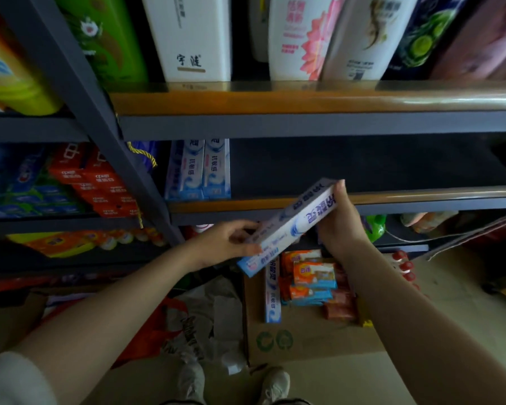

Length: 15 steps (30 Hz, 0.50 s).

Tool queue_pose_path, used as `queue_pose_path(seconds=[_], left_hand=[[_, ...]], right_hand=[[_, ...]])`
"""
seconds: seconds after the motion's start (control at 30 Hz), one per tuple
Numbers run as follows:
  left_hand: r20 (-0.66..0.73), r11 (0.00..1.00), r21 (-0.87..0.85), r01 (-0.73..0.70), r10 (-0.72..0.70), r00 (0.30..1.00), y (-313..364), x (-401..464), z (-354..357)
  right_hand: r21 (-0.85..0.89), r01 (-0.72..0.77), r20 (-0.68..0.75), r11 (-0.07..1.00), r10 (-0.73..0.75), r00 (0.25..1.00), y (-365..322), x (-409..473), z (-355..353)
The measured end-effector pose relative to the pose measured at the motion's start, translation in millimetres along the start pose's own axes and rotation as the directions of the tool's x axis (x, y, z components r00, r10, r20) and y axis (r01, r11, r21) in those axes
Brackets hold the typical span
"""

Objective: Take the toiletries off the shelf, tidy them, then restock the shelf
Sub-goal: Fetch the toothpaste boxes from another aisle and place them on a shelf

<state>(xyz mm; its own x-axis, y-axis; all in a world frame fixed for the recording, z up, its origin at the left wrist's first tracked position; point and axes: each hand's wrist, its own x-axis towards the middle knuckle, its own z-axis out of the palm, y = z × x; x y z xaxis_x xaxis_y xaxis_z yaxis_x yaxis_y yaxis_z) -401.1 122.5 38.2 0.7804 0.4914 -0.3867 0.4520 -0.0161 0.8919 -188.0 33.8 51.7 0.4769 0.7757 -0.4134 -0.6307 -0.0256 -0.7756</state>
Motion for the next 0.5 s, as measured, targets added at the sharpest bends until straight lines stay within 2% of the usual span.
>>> queue_pose_path(seconds=[0.1,0.17,0.23,0.33,0.4,0.5], left_hand=[[-0.082,0.996,-0.064,-0.055,0.050,0.995,-8.3,-4.2,10.5],[-0.196,0.993,-0.088,-0.080,0.061,0.979,-8.8,-4.2,15.1],[-0.331,0.996,-0.022,-0.092,0.079,0.940,-5.3,-0.9,14.6],[-0.474,0.985,0.147,-0.086,0.147,0.868,3.2,6.5,7.5],[-0.428,0.971,0.218,-0.099,0.186,0.884,7.1,6.4,2.1],[-0.244,0.956,0.269,-0.120,0.188,0.951,3.6,-1.5,-12.0]], right_hand=[[-0.042,0.010,0.036,0.999,-0.008,0.999,9.9,2.7,10.8],[-0.219,0.012,0.112,0.976,0.013,0.994,20.4,-0.2,21.1],[-0.402,0.004,0.197,0.916,0.082,0.977,35.3,-7.0,34.1],[-0.463,-0.097,0.240,0.881,0.230,0.943,56.8,-15.5,52.5],[-0.438,-0.194,0.177,0.878,0.296,0.939,59.0,-12.2,61.3],[-0.425,-0.245,0.044,0.872,0.290,0.956,48.0,5.0,70.8]])
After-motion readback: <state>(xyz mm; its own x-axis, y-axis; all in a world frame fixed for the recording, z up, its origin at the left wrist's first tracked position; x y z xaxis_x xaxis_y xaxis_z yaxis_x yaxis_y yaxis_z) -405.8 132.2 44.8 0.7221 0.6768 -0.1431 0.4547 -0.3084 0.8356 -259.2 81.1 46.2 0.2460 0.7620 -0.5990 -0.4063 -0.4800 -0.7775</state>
